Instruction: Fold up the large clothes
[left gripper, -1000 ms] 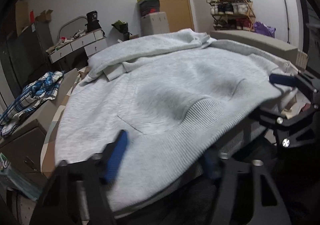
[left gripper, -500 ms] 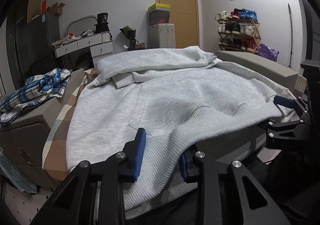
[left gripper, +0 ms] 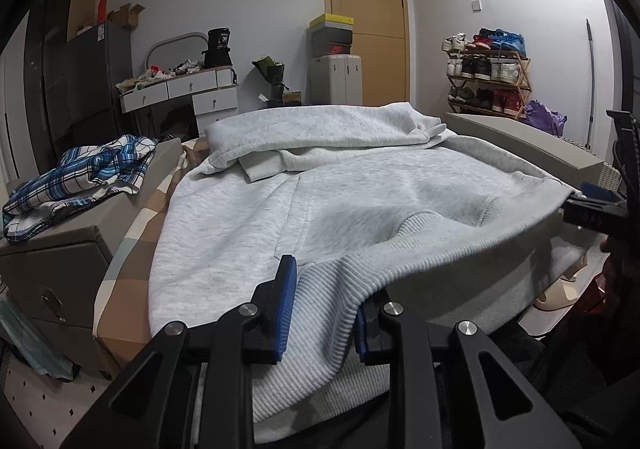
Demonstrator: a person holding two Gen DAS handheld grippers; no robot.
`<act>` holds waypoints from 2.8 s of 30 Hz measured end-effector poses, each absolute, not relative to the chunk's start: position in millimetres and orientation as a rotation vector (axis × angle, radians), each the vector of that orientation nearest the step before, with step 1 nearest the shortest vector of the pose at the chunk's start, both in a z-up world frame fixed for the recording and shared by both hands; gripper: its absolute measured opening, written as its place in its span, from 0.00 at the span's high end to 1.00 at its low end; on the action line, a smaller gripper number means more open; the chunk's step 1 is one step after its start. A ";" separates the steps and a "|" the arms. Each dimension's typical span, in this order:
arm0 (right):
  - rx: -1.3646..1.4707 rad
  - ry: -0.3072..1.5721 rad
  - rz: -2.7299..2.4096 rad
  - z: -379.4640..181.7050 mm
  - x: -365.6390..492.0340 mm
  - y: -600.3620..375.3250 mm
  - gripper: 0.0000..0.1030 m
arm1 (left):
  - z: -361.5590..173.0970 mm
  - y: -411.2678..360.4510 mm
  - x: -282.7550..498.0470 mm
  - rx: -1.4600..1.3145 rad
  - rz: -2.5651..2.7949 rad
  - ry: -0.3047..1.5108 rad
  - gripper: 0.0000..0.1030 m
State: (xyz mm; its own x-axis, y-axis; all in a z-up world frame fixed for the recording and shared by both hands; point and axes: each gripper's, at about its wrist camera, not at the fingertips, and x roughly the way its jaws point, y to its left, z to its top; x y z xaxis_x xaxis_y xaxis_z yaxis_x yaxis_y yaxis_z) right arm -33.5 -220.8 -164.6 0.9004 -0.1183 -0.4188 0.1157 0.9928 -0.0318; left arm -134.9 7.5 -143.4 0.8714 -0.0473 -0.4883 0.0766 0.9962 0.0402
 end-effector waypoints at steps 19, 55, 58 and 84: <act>0.225 0.553 -0.034 -156.9 -19.9 -294.9 0.80 | -149.1 21.8 -131.5 0.035 -0.029 0.542 0.79; 0.244 0.578 -0.043 -159.0 -13.5 -310.9 0.72 | -157.9 26.7 -134.7 0.077 0.023 0.573 0.55; 0.249 0.585 -0.043 -158.9 -13.5 -311.9 0.72 | -157.2 24.0 -135.7 0.082 -0.003 0.573 0.69; 0.263 0.599 -0.065 -164.2 -9.8 -316.6 0.51 | -152.6 50.6 -156.0 0.034 0.033 0.609 0.89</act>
